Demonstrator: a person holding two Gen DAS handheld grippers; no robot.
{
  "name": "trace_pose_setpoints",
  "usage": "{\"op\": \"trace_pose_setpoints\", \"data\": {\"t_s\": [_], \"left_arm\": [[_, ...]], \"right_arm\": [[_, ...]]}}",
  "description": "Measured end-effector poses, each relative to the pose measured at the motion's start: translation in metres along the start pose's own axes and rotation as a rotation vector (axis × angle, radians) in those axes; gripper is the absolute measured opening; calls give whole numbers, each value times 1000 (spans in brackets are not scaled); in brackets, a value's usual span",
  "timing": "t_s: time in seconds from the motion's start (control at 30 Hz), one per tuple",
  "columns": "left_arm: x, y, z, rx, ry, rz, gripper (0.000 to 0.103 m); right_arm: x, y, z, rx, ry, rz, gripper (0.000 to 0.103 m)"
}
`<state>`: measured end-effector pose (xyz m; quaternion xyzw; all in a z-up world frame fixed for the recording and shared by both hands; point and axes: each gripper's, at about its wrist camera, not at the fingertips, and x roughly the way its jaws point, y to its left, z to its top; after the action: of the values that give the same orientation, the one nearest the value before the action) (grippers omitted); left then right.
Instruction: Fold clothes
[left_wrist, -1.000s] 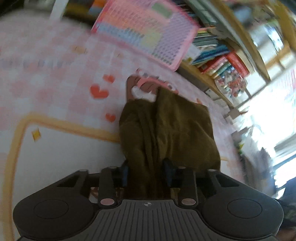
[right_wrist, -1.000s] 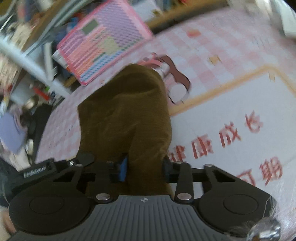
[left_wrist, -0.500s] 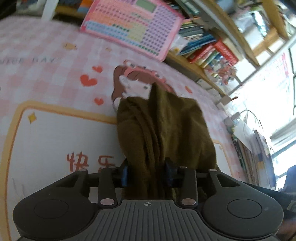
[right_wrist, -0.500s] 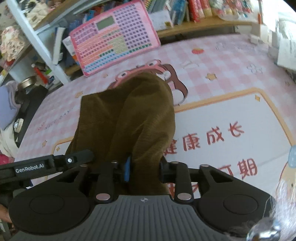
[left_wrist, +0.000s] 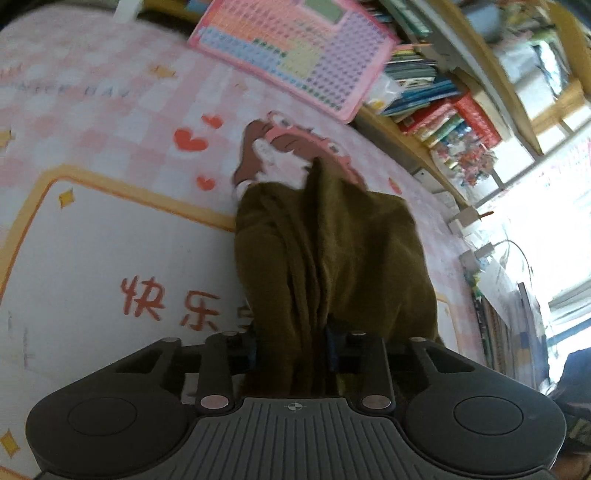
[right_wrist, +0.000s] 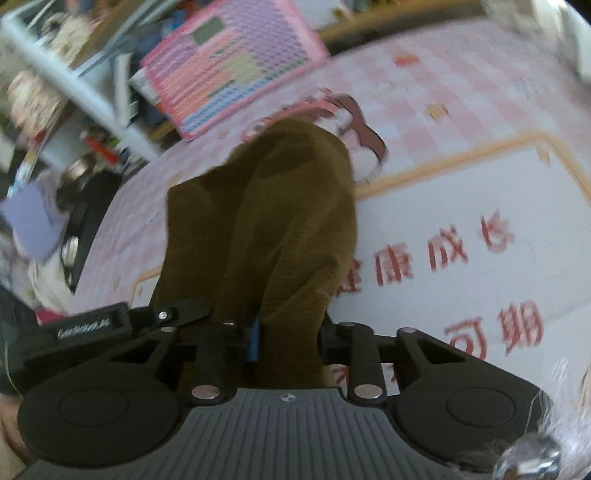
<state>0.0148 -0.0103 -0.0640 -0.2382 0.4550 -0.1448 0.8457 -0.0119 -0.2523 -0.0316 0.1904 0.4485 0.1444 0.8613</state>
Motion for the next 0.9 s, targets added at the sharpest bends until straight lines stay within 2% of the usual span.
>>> {"op": "trace_pose_setpoints", "data": {"t_s": [0.13, 0.23, 0.5, 0.9], "left_arm": [[-21, -29, -7, 97, -95, 45, 29], [-33, -35, -9, 77, -133, 56, 29], [-30, -52, -21, 67, -126, 103, 29], [-14, -98, -24, 168, -139, 118, 29]], "right_arm": [[-19, 16, 4, -160, -89, 11, 23], [-29, 15, 8, -197, -119, 55, 23], [-34, -4, 6, -190, -91, 100, 23], [-56, -36, 13, -159, -148, 108, 23]]}}
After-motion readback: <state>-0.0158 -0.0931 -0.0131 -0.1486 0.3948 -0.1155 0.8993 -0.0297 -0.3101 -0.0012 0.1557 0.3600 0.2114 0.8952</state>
